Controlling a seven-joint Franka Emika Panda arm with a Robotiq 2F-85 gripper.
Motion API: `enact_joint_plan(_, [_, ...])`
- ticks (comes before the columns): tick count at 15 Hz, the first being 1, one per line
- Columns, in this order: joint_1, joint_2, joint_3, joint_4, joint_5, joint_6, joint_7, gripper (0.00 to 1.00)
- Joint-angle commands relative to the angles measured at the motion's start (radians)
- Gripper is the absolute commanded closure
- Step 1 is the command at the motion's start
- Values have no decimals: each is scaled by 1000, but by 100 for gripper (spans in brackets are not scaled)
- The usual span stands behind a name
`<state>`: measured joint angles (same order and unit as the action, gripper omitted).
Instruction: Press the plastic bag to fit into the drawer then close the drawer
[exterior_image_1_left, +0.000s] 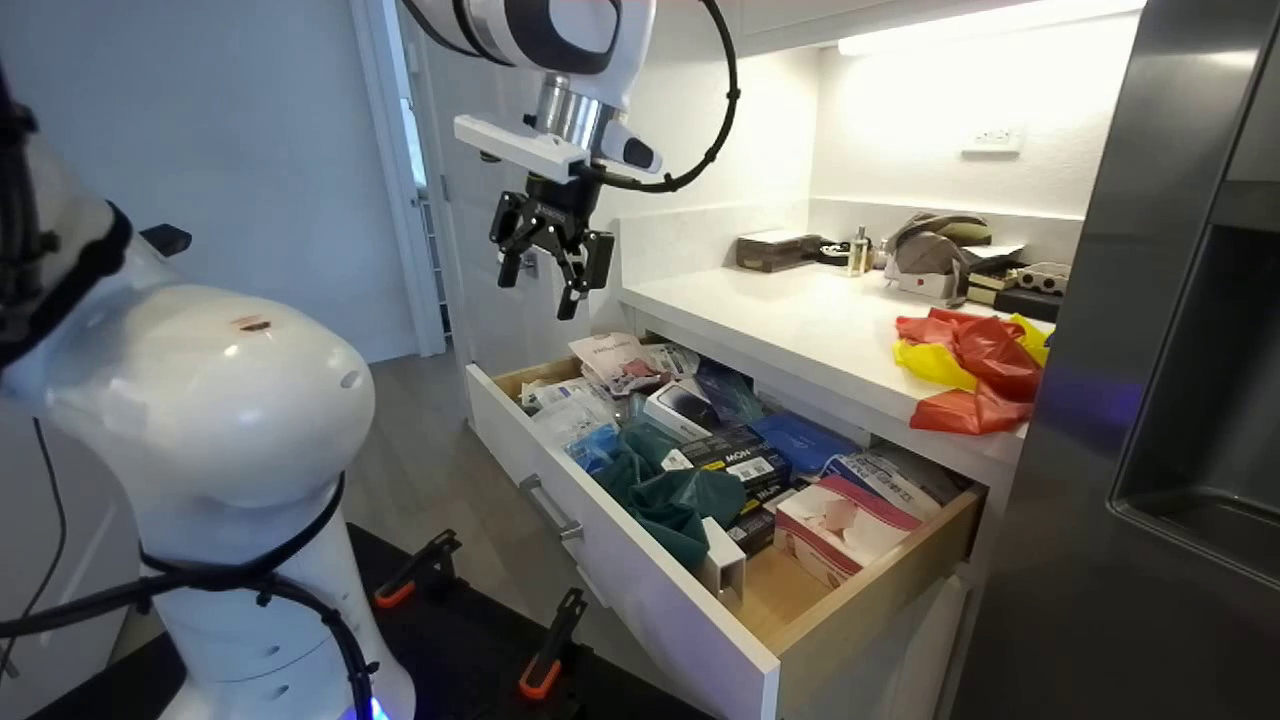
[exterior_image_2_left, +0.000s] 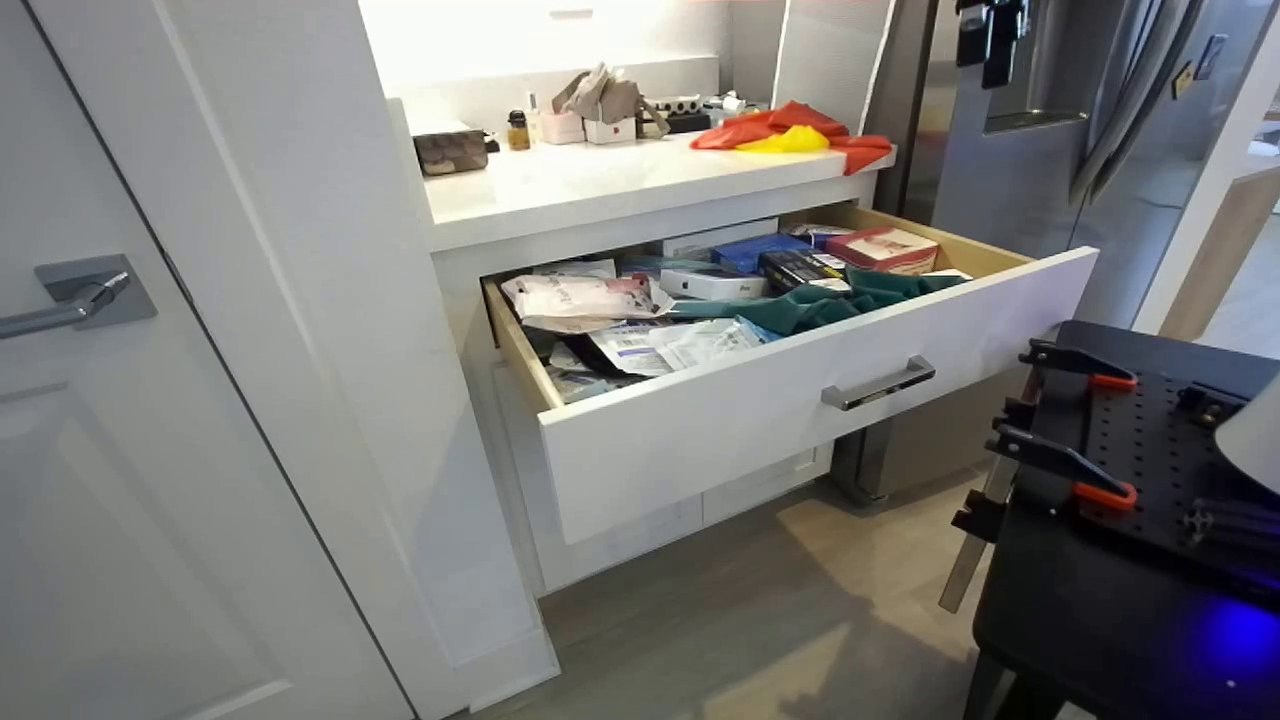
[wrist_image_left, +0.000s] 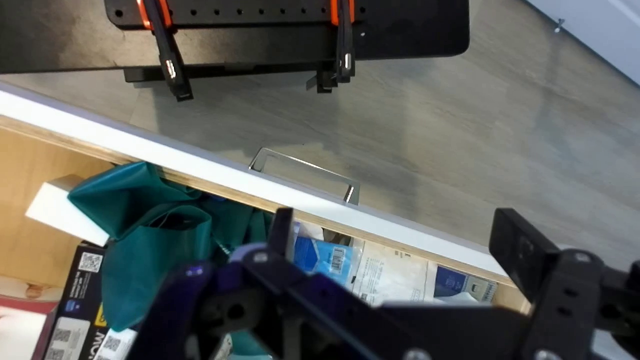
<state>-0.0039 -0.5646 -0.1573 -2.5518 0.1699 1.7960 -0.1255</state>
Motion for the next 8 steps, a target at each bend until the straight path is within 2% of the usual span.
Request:
enact_joint_plan(1, [20, 187, 5, 90, 29, 87, -97, 0])
enact_joint_plan(4, [47, 314, 18, 166, 63, 150, -168, 0])
enact_joint_plan(8, [66, 494, 56, 319, 121, 181, -249, 0])
